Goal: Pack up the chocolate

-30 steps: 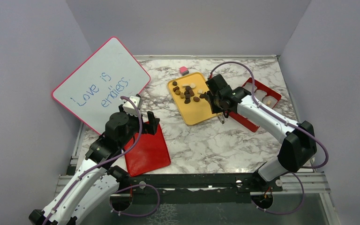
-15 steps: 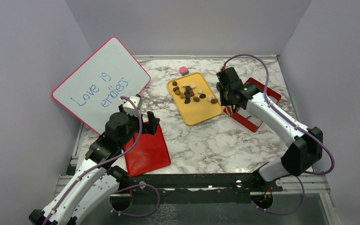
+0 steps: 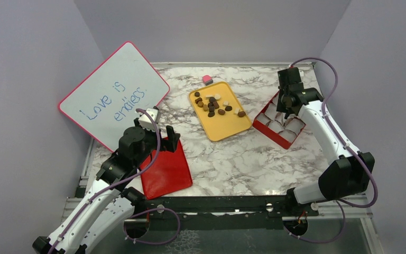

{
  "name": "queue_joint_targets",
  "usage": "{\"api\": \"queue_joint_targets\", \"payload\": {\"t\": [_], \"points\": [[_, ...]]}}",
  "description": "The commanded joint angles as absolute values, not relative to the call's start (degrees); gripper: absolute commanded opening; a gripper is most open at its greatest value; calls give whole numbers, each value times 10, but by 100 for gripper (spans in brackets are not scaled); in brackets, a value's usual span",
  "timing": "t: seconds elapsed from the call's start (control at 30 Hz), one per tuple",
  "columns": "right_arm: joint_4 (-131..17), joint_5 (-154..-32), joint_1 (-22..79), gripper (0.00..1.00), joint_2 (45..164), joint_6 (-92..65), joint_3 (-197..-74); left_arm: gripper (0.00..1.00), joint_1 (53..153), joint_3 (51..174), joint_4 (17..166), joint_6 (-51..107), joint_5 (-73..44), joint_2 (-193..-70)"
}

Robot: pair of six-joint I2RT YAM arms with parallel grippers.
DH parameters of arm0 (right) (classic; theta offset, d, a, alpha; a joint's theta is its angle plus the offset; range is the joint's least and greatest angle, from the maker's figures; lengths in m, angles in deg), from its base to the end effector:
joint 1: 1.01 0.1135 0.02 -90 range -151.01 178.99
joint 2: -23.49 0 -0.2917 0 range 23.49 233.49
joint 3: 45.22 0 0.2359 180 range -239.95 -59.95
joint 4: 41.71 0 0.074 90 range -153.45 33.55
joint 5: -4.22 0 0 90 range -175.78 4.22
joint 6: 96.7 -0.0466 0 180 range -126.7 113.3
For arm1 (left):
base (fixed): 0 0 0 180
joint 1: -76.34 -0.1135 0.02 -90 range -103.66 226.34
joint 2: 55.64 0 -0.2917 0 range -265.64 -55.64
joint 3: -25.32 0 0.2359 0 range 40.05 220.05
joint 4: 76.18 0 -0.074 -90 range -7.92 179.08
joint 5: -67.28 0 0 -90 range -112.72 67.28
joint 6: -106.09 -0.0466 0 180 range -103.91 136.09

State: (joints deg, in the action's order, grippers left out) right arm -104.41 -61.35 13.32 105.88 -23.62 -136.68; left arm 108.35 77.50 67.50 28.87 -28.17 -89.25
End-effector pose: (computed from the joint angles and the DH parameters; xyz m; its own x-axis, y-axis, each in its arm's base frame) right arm 0.2793 0.0515 0.3461 -0.7428 0.0837 -0.6642 0.2388 0.9600 -0.1460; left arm 0.1002 -0.0574 0.3134 -0.3519 -0.0397 -0.9352 0.3826 0.9057 -0.1824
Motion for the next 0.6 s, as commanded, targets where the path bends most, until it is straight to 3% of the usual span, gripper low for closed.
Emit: {"api": "queue_joint_targets", "payload": {"t": [0.0, 0.57], "points": [[-1036, -617, 87, 31, 1052, -232, -1362, 99, 1085, 770, 679, 286, -271, -895], [-944, -666, 19, 31, 1126, -216, -1305, 99, 1085, 770, 680, 286, -273, -903]]}}
